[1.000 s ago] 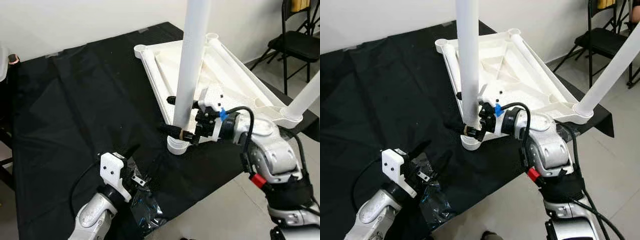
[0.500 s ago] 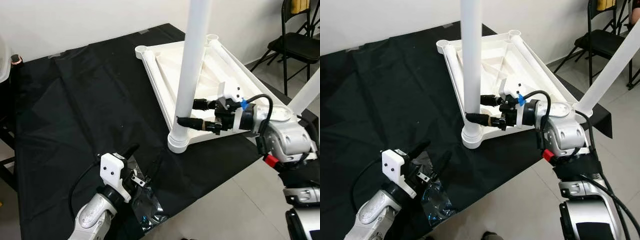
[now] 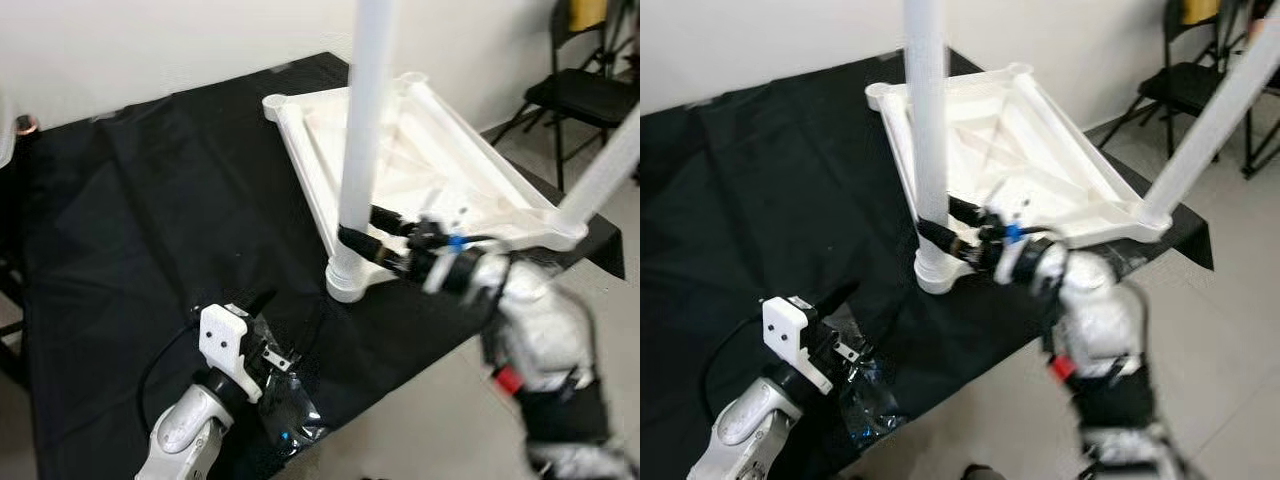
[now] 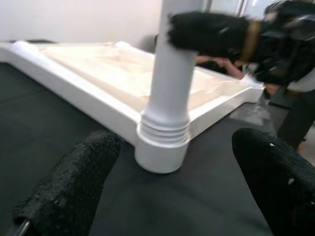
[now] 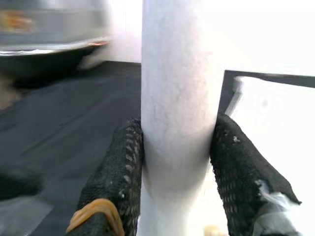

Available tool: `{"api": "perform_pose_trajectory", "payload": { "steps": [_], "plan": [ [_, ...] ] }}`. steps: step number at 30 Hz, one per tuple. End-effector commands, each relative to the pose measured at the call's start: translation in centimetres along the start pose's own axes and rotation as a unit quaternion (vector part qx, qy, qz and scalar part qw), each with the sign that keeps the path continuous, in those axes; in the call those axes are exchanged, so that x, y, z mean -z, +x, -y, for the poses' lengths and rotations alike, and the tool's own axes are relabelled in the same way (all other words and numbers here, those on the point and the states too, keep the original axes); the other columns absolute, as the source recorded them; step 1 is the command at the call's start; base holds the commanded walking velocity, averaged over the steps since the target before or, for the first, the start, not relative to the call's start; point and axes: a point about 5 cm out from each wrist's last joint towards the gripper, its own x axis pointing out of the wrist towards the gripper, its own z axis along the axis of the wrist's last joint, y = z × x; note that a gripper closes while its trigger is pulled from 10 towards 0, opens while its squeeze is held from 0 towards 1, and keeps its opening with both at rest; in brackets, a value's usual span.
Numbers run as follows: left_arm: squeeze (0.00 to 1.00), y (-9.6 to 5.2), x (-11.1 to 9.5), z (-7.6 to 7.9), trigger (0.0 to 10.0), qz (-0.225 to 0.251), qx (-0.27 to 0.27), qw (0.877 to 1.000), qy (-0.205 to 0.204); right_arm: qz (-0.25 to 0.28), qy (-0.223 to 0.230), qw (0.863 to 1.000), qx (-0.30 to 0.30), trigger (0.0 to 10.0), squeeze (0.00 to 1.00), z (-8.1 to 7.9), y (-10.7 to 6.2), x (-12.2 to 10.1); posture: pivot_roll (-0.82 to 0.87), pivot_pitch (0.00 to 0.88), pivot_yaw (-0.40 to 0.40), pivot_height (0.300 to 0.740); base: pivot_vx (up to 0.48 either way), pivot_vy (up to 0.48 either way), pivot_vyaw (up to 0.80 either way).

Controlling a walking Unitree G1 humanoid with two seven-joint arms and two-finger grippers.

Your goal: Building children table

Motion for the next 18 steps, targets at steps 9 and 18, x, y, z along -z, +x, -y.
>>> {"api": "perform_pose_trajectory", "payload": {
  "steps": [9,18],
  "plan": [
    [0.0,-0.2,0.5,-0.2,10.0,-0.013,-0.004,1.0,-0.007,-0.125,0.07,0.979,0.146,0.0,0.0,-0.7,-1.1,4.5,-0.02,0.203,0.006,0.74,0.0,0.0,0.0],
    [0.0,-0.1,0.5,-0.5,10.0,-0.013,-0.007,1.0,-0.006,-0.095,0.055,0.98,0.167,3.1,0.0,-1.1,0.1,2.3,-0.02,0.203,0.014,0.74,0.0,0.0,0.0]
  ]
}}
